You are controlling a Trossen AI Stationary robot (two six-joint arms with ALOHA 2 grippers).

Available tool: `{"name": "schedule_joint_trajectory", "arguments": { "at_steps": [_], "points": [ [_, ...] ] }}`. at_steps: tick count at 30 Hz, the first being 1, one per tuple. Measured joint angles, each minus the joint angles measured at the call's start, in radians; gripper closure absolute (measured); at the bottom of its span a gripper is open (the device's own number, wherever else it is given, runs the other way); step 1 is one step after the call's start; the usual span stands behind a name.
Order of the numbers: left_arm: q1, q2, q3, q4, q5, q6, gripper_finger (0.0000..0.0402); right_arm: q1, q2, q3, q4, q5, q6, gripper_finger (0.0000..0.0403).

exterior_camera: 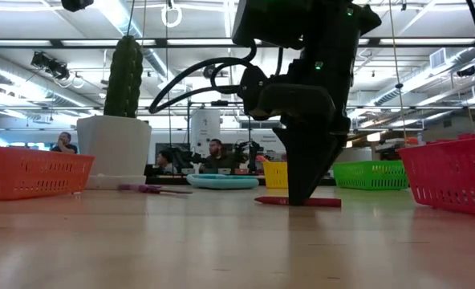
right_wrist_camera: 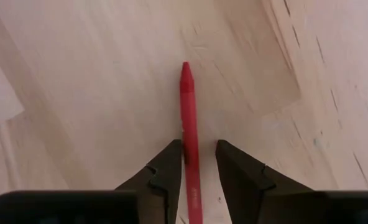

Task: Sort crayons/erasers/pens/pencils in bins
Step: Put the red crayon into the red bin

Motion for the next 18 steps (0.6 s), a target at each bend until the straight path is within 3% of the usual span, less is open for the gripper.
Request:
{"name": "schedule_joint_trajectory", "arguments": {
  "at_steps": [11, 18],
  "points": [
    [0.000, 0.000, 0.000, 0.010, 0.000, -0.006, 0.0349, 0.000, 0.004, 0.013, 0.000, 0.029, -0.005, 0.0368],
    [0.000, 0.000, 0.000, 0.009, 0.000, -0.027, 0.0349, -0.001, 0.001, 0.016, -0.003, 0.020, -0.005, 0.0376]
  ]
}}
